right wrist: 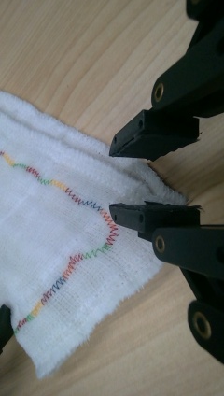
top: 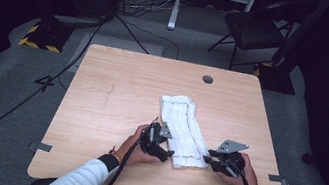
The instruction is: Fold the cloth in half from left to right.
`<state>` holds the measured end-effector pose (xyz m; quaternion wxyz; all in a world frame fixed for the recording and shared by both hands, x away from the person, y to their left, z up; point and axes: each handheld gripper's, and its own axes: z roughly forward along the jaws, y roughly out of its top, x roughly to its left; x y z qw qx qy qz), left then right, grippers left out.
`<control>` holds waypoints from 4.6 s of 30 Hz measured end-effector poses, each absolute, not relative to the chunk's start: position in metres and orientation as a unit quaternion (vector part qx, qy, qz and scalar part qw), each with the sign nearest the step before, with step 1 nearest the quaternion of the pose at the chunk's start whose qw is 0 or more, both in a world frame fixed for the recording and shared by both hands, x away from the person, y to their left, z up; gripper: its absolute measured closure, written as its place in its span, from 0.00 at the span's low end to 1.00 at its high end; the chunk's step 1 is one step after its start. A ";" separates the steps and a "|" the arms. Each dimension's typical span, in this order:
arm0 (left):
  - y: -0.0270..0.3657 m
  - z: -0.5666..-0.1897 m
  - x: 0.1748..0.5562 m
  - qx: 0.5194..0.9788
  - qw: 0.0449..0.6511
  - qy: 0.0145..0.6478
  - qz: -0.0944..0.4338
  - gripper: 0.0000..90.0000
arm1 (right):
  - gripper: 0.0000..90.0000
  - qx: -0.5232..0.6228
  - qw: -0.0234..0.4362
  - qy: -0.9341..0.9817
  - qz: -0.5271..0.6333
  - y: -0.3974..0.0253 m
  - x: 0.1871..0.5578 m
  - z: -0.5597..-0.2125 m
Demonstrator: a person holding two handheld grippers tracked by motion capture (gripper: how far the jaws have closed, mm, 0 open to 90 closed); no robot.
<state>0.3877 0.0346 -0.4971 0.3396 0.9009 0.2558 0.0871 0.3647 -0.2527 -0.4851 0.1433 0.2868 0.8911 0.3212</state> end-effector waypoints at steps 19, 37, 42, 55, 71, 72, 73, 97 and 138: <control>0.069 -0.494 0.363 0.906 0.323 0.260 0.082 0.24 | 0.58 0.253 0.118 0.905 0.320 -0.232 0.331 -0.480; 0.060 -0.448 0.444 0.855 0.400 0.309 0.118 0.26 | 0.49 0.313 0.183 0.858 0.365 -0.245 0.430 -0.453; 0.048 -0.453 0.476 0.862 0.367 0.321 0.140 0.26 | 0.50 0.312 0.193 0.862 0.349 -0.229 0.462 -0.455; 0.044 -0.486 0.525 0.846 0.334 0.395 0.132 0.28 | 0.51 0.338 0.177 0.865 0.325 -0.197 0.522 -0.473; 0.038 -0.489 0.537 0.870 0.328 0.356 0.090 0.53 | 0.70 0.352 0.098 0.873 0.324 -0.192 0.549 -0.485; 0.037 -0.488 0.537 0.871 0.327 0.358 0.085 0.56 | 0.73 0.348 0.094 0.874 0.325 -0.191 0.549 -0.485; 0.037 -0.487 0.538 0.872 0.325 0.356 0.081 0.62 | 0.78 0.347 0.091 0.876 0.323 -0.190 0.548 -0.484; 0.030 -0.433 0.527 0.875 0.361 0.286 0.150 0.89 | 0.91 0.317 0.208 0.854 0.357 -0.196 0.524 -0.438; 0.068 -0.448 0.404 0.898 0.409 0.140 0.074 0.84 | 0.89 0.169 0.121 0.884 0.419 -0.217 0.377 -0.443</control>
